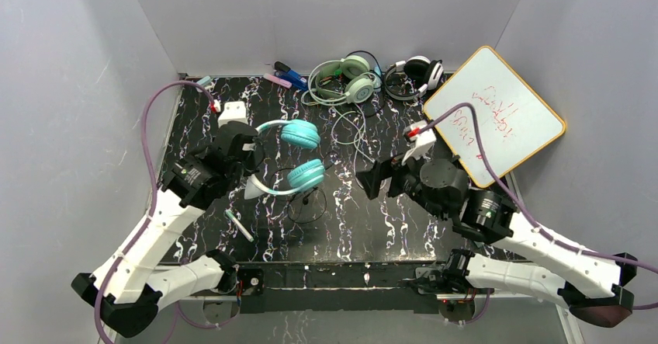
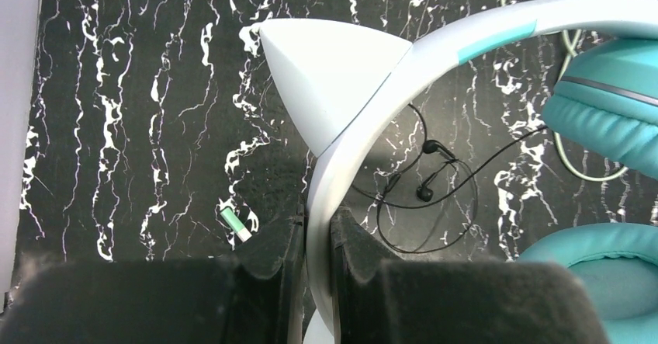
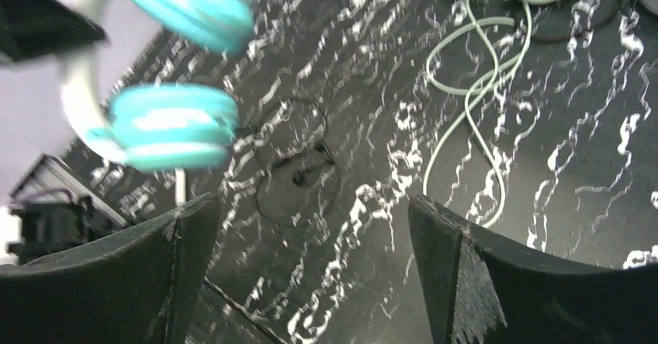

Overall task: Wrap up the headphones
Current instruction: Untie the headphones cable from the headphones, then wrap the headphones cable around the headphones.

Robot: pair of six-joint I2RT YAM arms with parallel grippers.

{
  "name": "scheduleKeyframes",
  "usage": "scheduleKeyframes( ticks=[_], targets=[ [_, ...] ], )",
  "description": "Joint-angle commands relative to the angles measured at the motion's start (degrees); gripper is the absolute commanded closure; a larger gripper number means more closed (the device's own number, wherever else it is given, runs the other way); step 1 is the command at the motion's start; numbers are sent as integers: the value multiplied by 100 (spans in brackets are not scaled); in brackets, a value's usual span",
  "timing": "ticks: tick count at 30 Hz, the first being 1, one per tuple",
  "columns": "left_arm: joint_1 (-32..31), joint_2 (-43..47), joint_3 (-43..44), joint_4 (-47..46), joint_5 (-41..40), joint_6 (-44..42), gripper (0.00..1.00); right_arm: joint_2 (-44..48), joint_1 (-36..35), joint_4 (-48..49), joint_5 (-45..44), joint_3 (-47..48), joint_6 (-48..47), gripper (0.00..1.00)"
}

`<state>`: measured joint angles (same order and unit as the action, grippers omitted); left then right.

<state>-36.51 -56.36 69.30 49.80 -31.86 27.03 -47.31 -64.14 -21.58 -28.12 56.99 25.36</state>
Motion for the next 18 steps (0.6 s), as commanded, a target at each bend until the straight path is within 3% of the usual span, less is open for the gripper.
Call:
scheduleKeyframes(
  ticks=[1,4,10,18],
  targets=[
    [6,-44,850,621,143,274,100,217,2,494,285,-851,-237,1],
    [4,-184,1206,1065,228,378,100,434,1,1398,1232,-1570,-383,1],
    [4,-522,2117,1583,296,675,100,-74,3,2712,2031,-2283,-135,1],
    [4,-699,2921,1575,1106,1380,100,-907,-2,6082,2501,-3528,107,1]
  ],
)
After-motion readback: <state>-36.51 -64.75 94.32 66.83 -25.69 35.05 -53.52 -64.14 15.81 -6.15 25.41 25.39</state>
